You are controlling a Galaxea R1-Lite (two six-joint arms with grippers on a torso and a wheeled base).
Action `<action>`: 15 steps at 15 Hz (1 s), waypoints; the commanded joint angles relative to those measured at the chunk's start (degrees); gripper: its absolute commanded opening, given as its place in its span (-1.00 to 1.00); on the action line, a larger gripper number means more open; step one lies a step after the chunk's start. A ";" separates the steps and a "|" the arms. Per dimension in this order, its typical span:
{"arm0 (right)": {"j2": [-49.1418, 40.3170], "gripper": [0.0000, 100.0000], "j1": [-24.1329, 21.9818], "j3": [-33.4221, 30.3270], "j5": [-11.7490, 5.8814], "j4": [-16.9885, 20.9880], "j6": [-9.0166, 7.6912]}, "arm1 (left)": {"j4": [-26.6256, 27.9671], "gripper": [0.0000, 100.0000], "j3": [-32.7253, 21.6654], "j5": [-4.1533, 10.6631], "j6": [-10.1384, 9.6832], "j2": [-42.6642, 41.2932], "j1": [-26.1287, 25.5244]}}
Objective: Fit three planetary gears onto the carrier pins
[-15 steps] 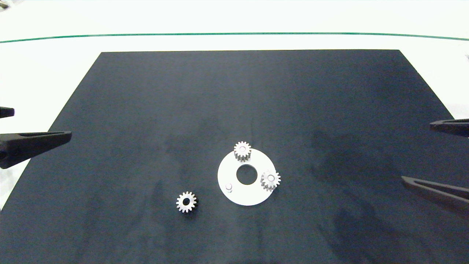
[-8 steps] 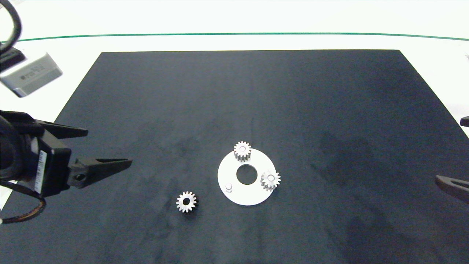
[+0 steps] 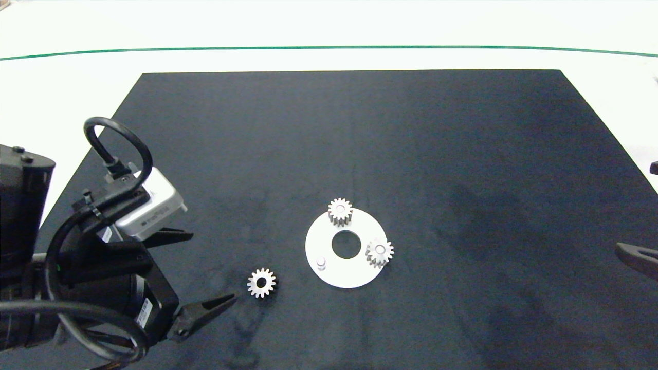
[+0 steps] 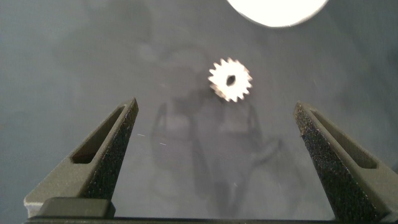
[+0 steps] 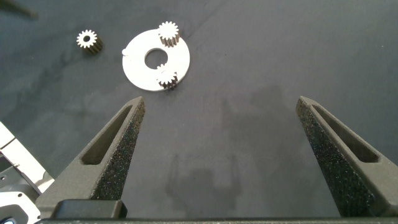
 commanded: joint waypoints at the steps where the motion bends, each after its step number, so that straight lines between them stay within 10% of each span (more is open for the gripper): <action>1: -0.02 1.00 0.02 -0.05 -0.03 0.08 -0.12 | -0.70 1.00 2.84 -0.23 3.97 1.07 -2.66; 15: -1.25 1.00 0.02 -0.31 0.24 -0.09 -0.21 | -8.35 1.00 -0.41 1.18 5.91 15.48 -4.33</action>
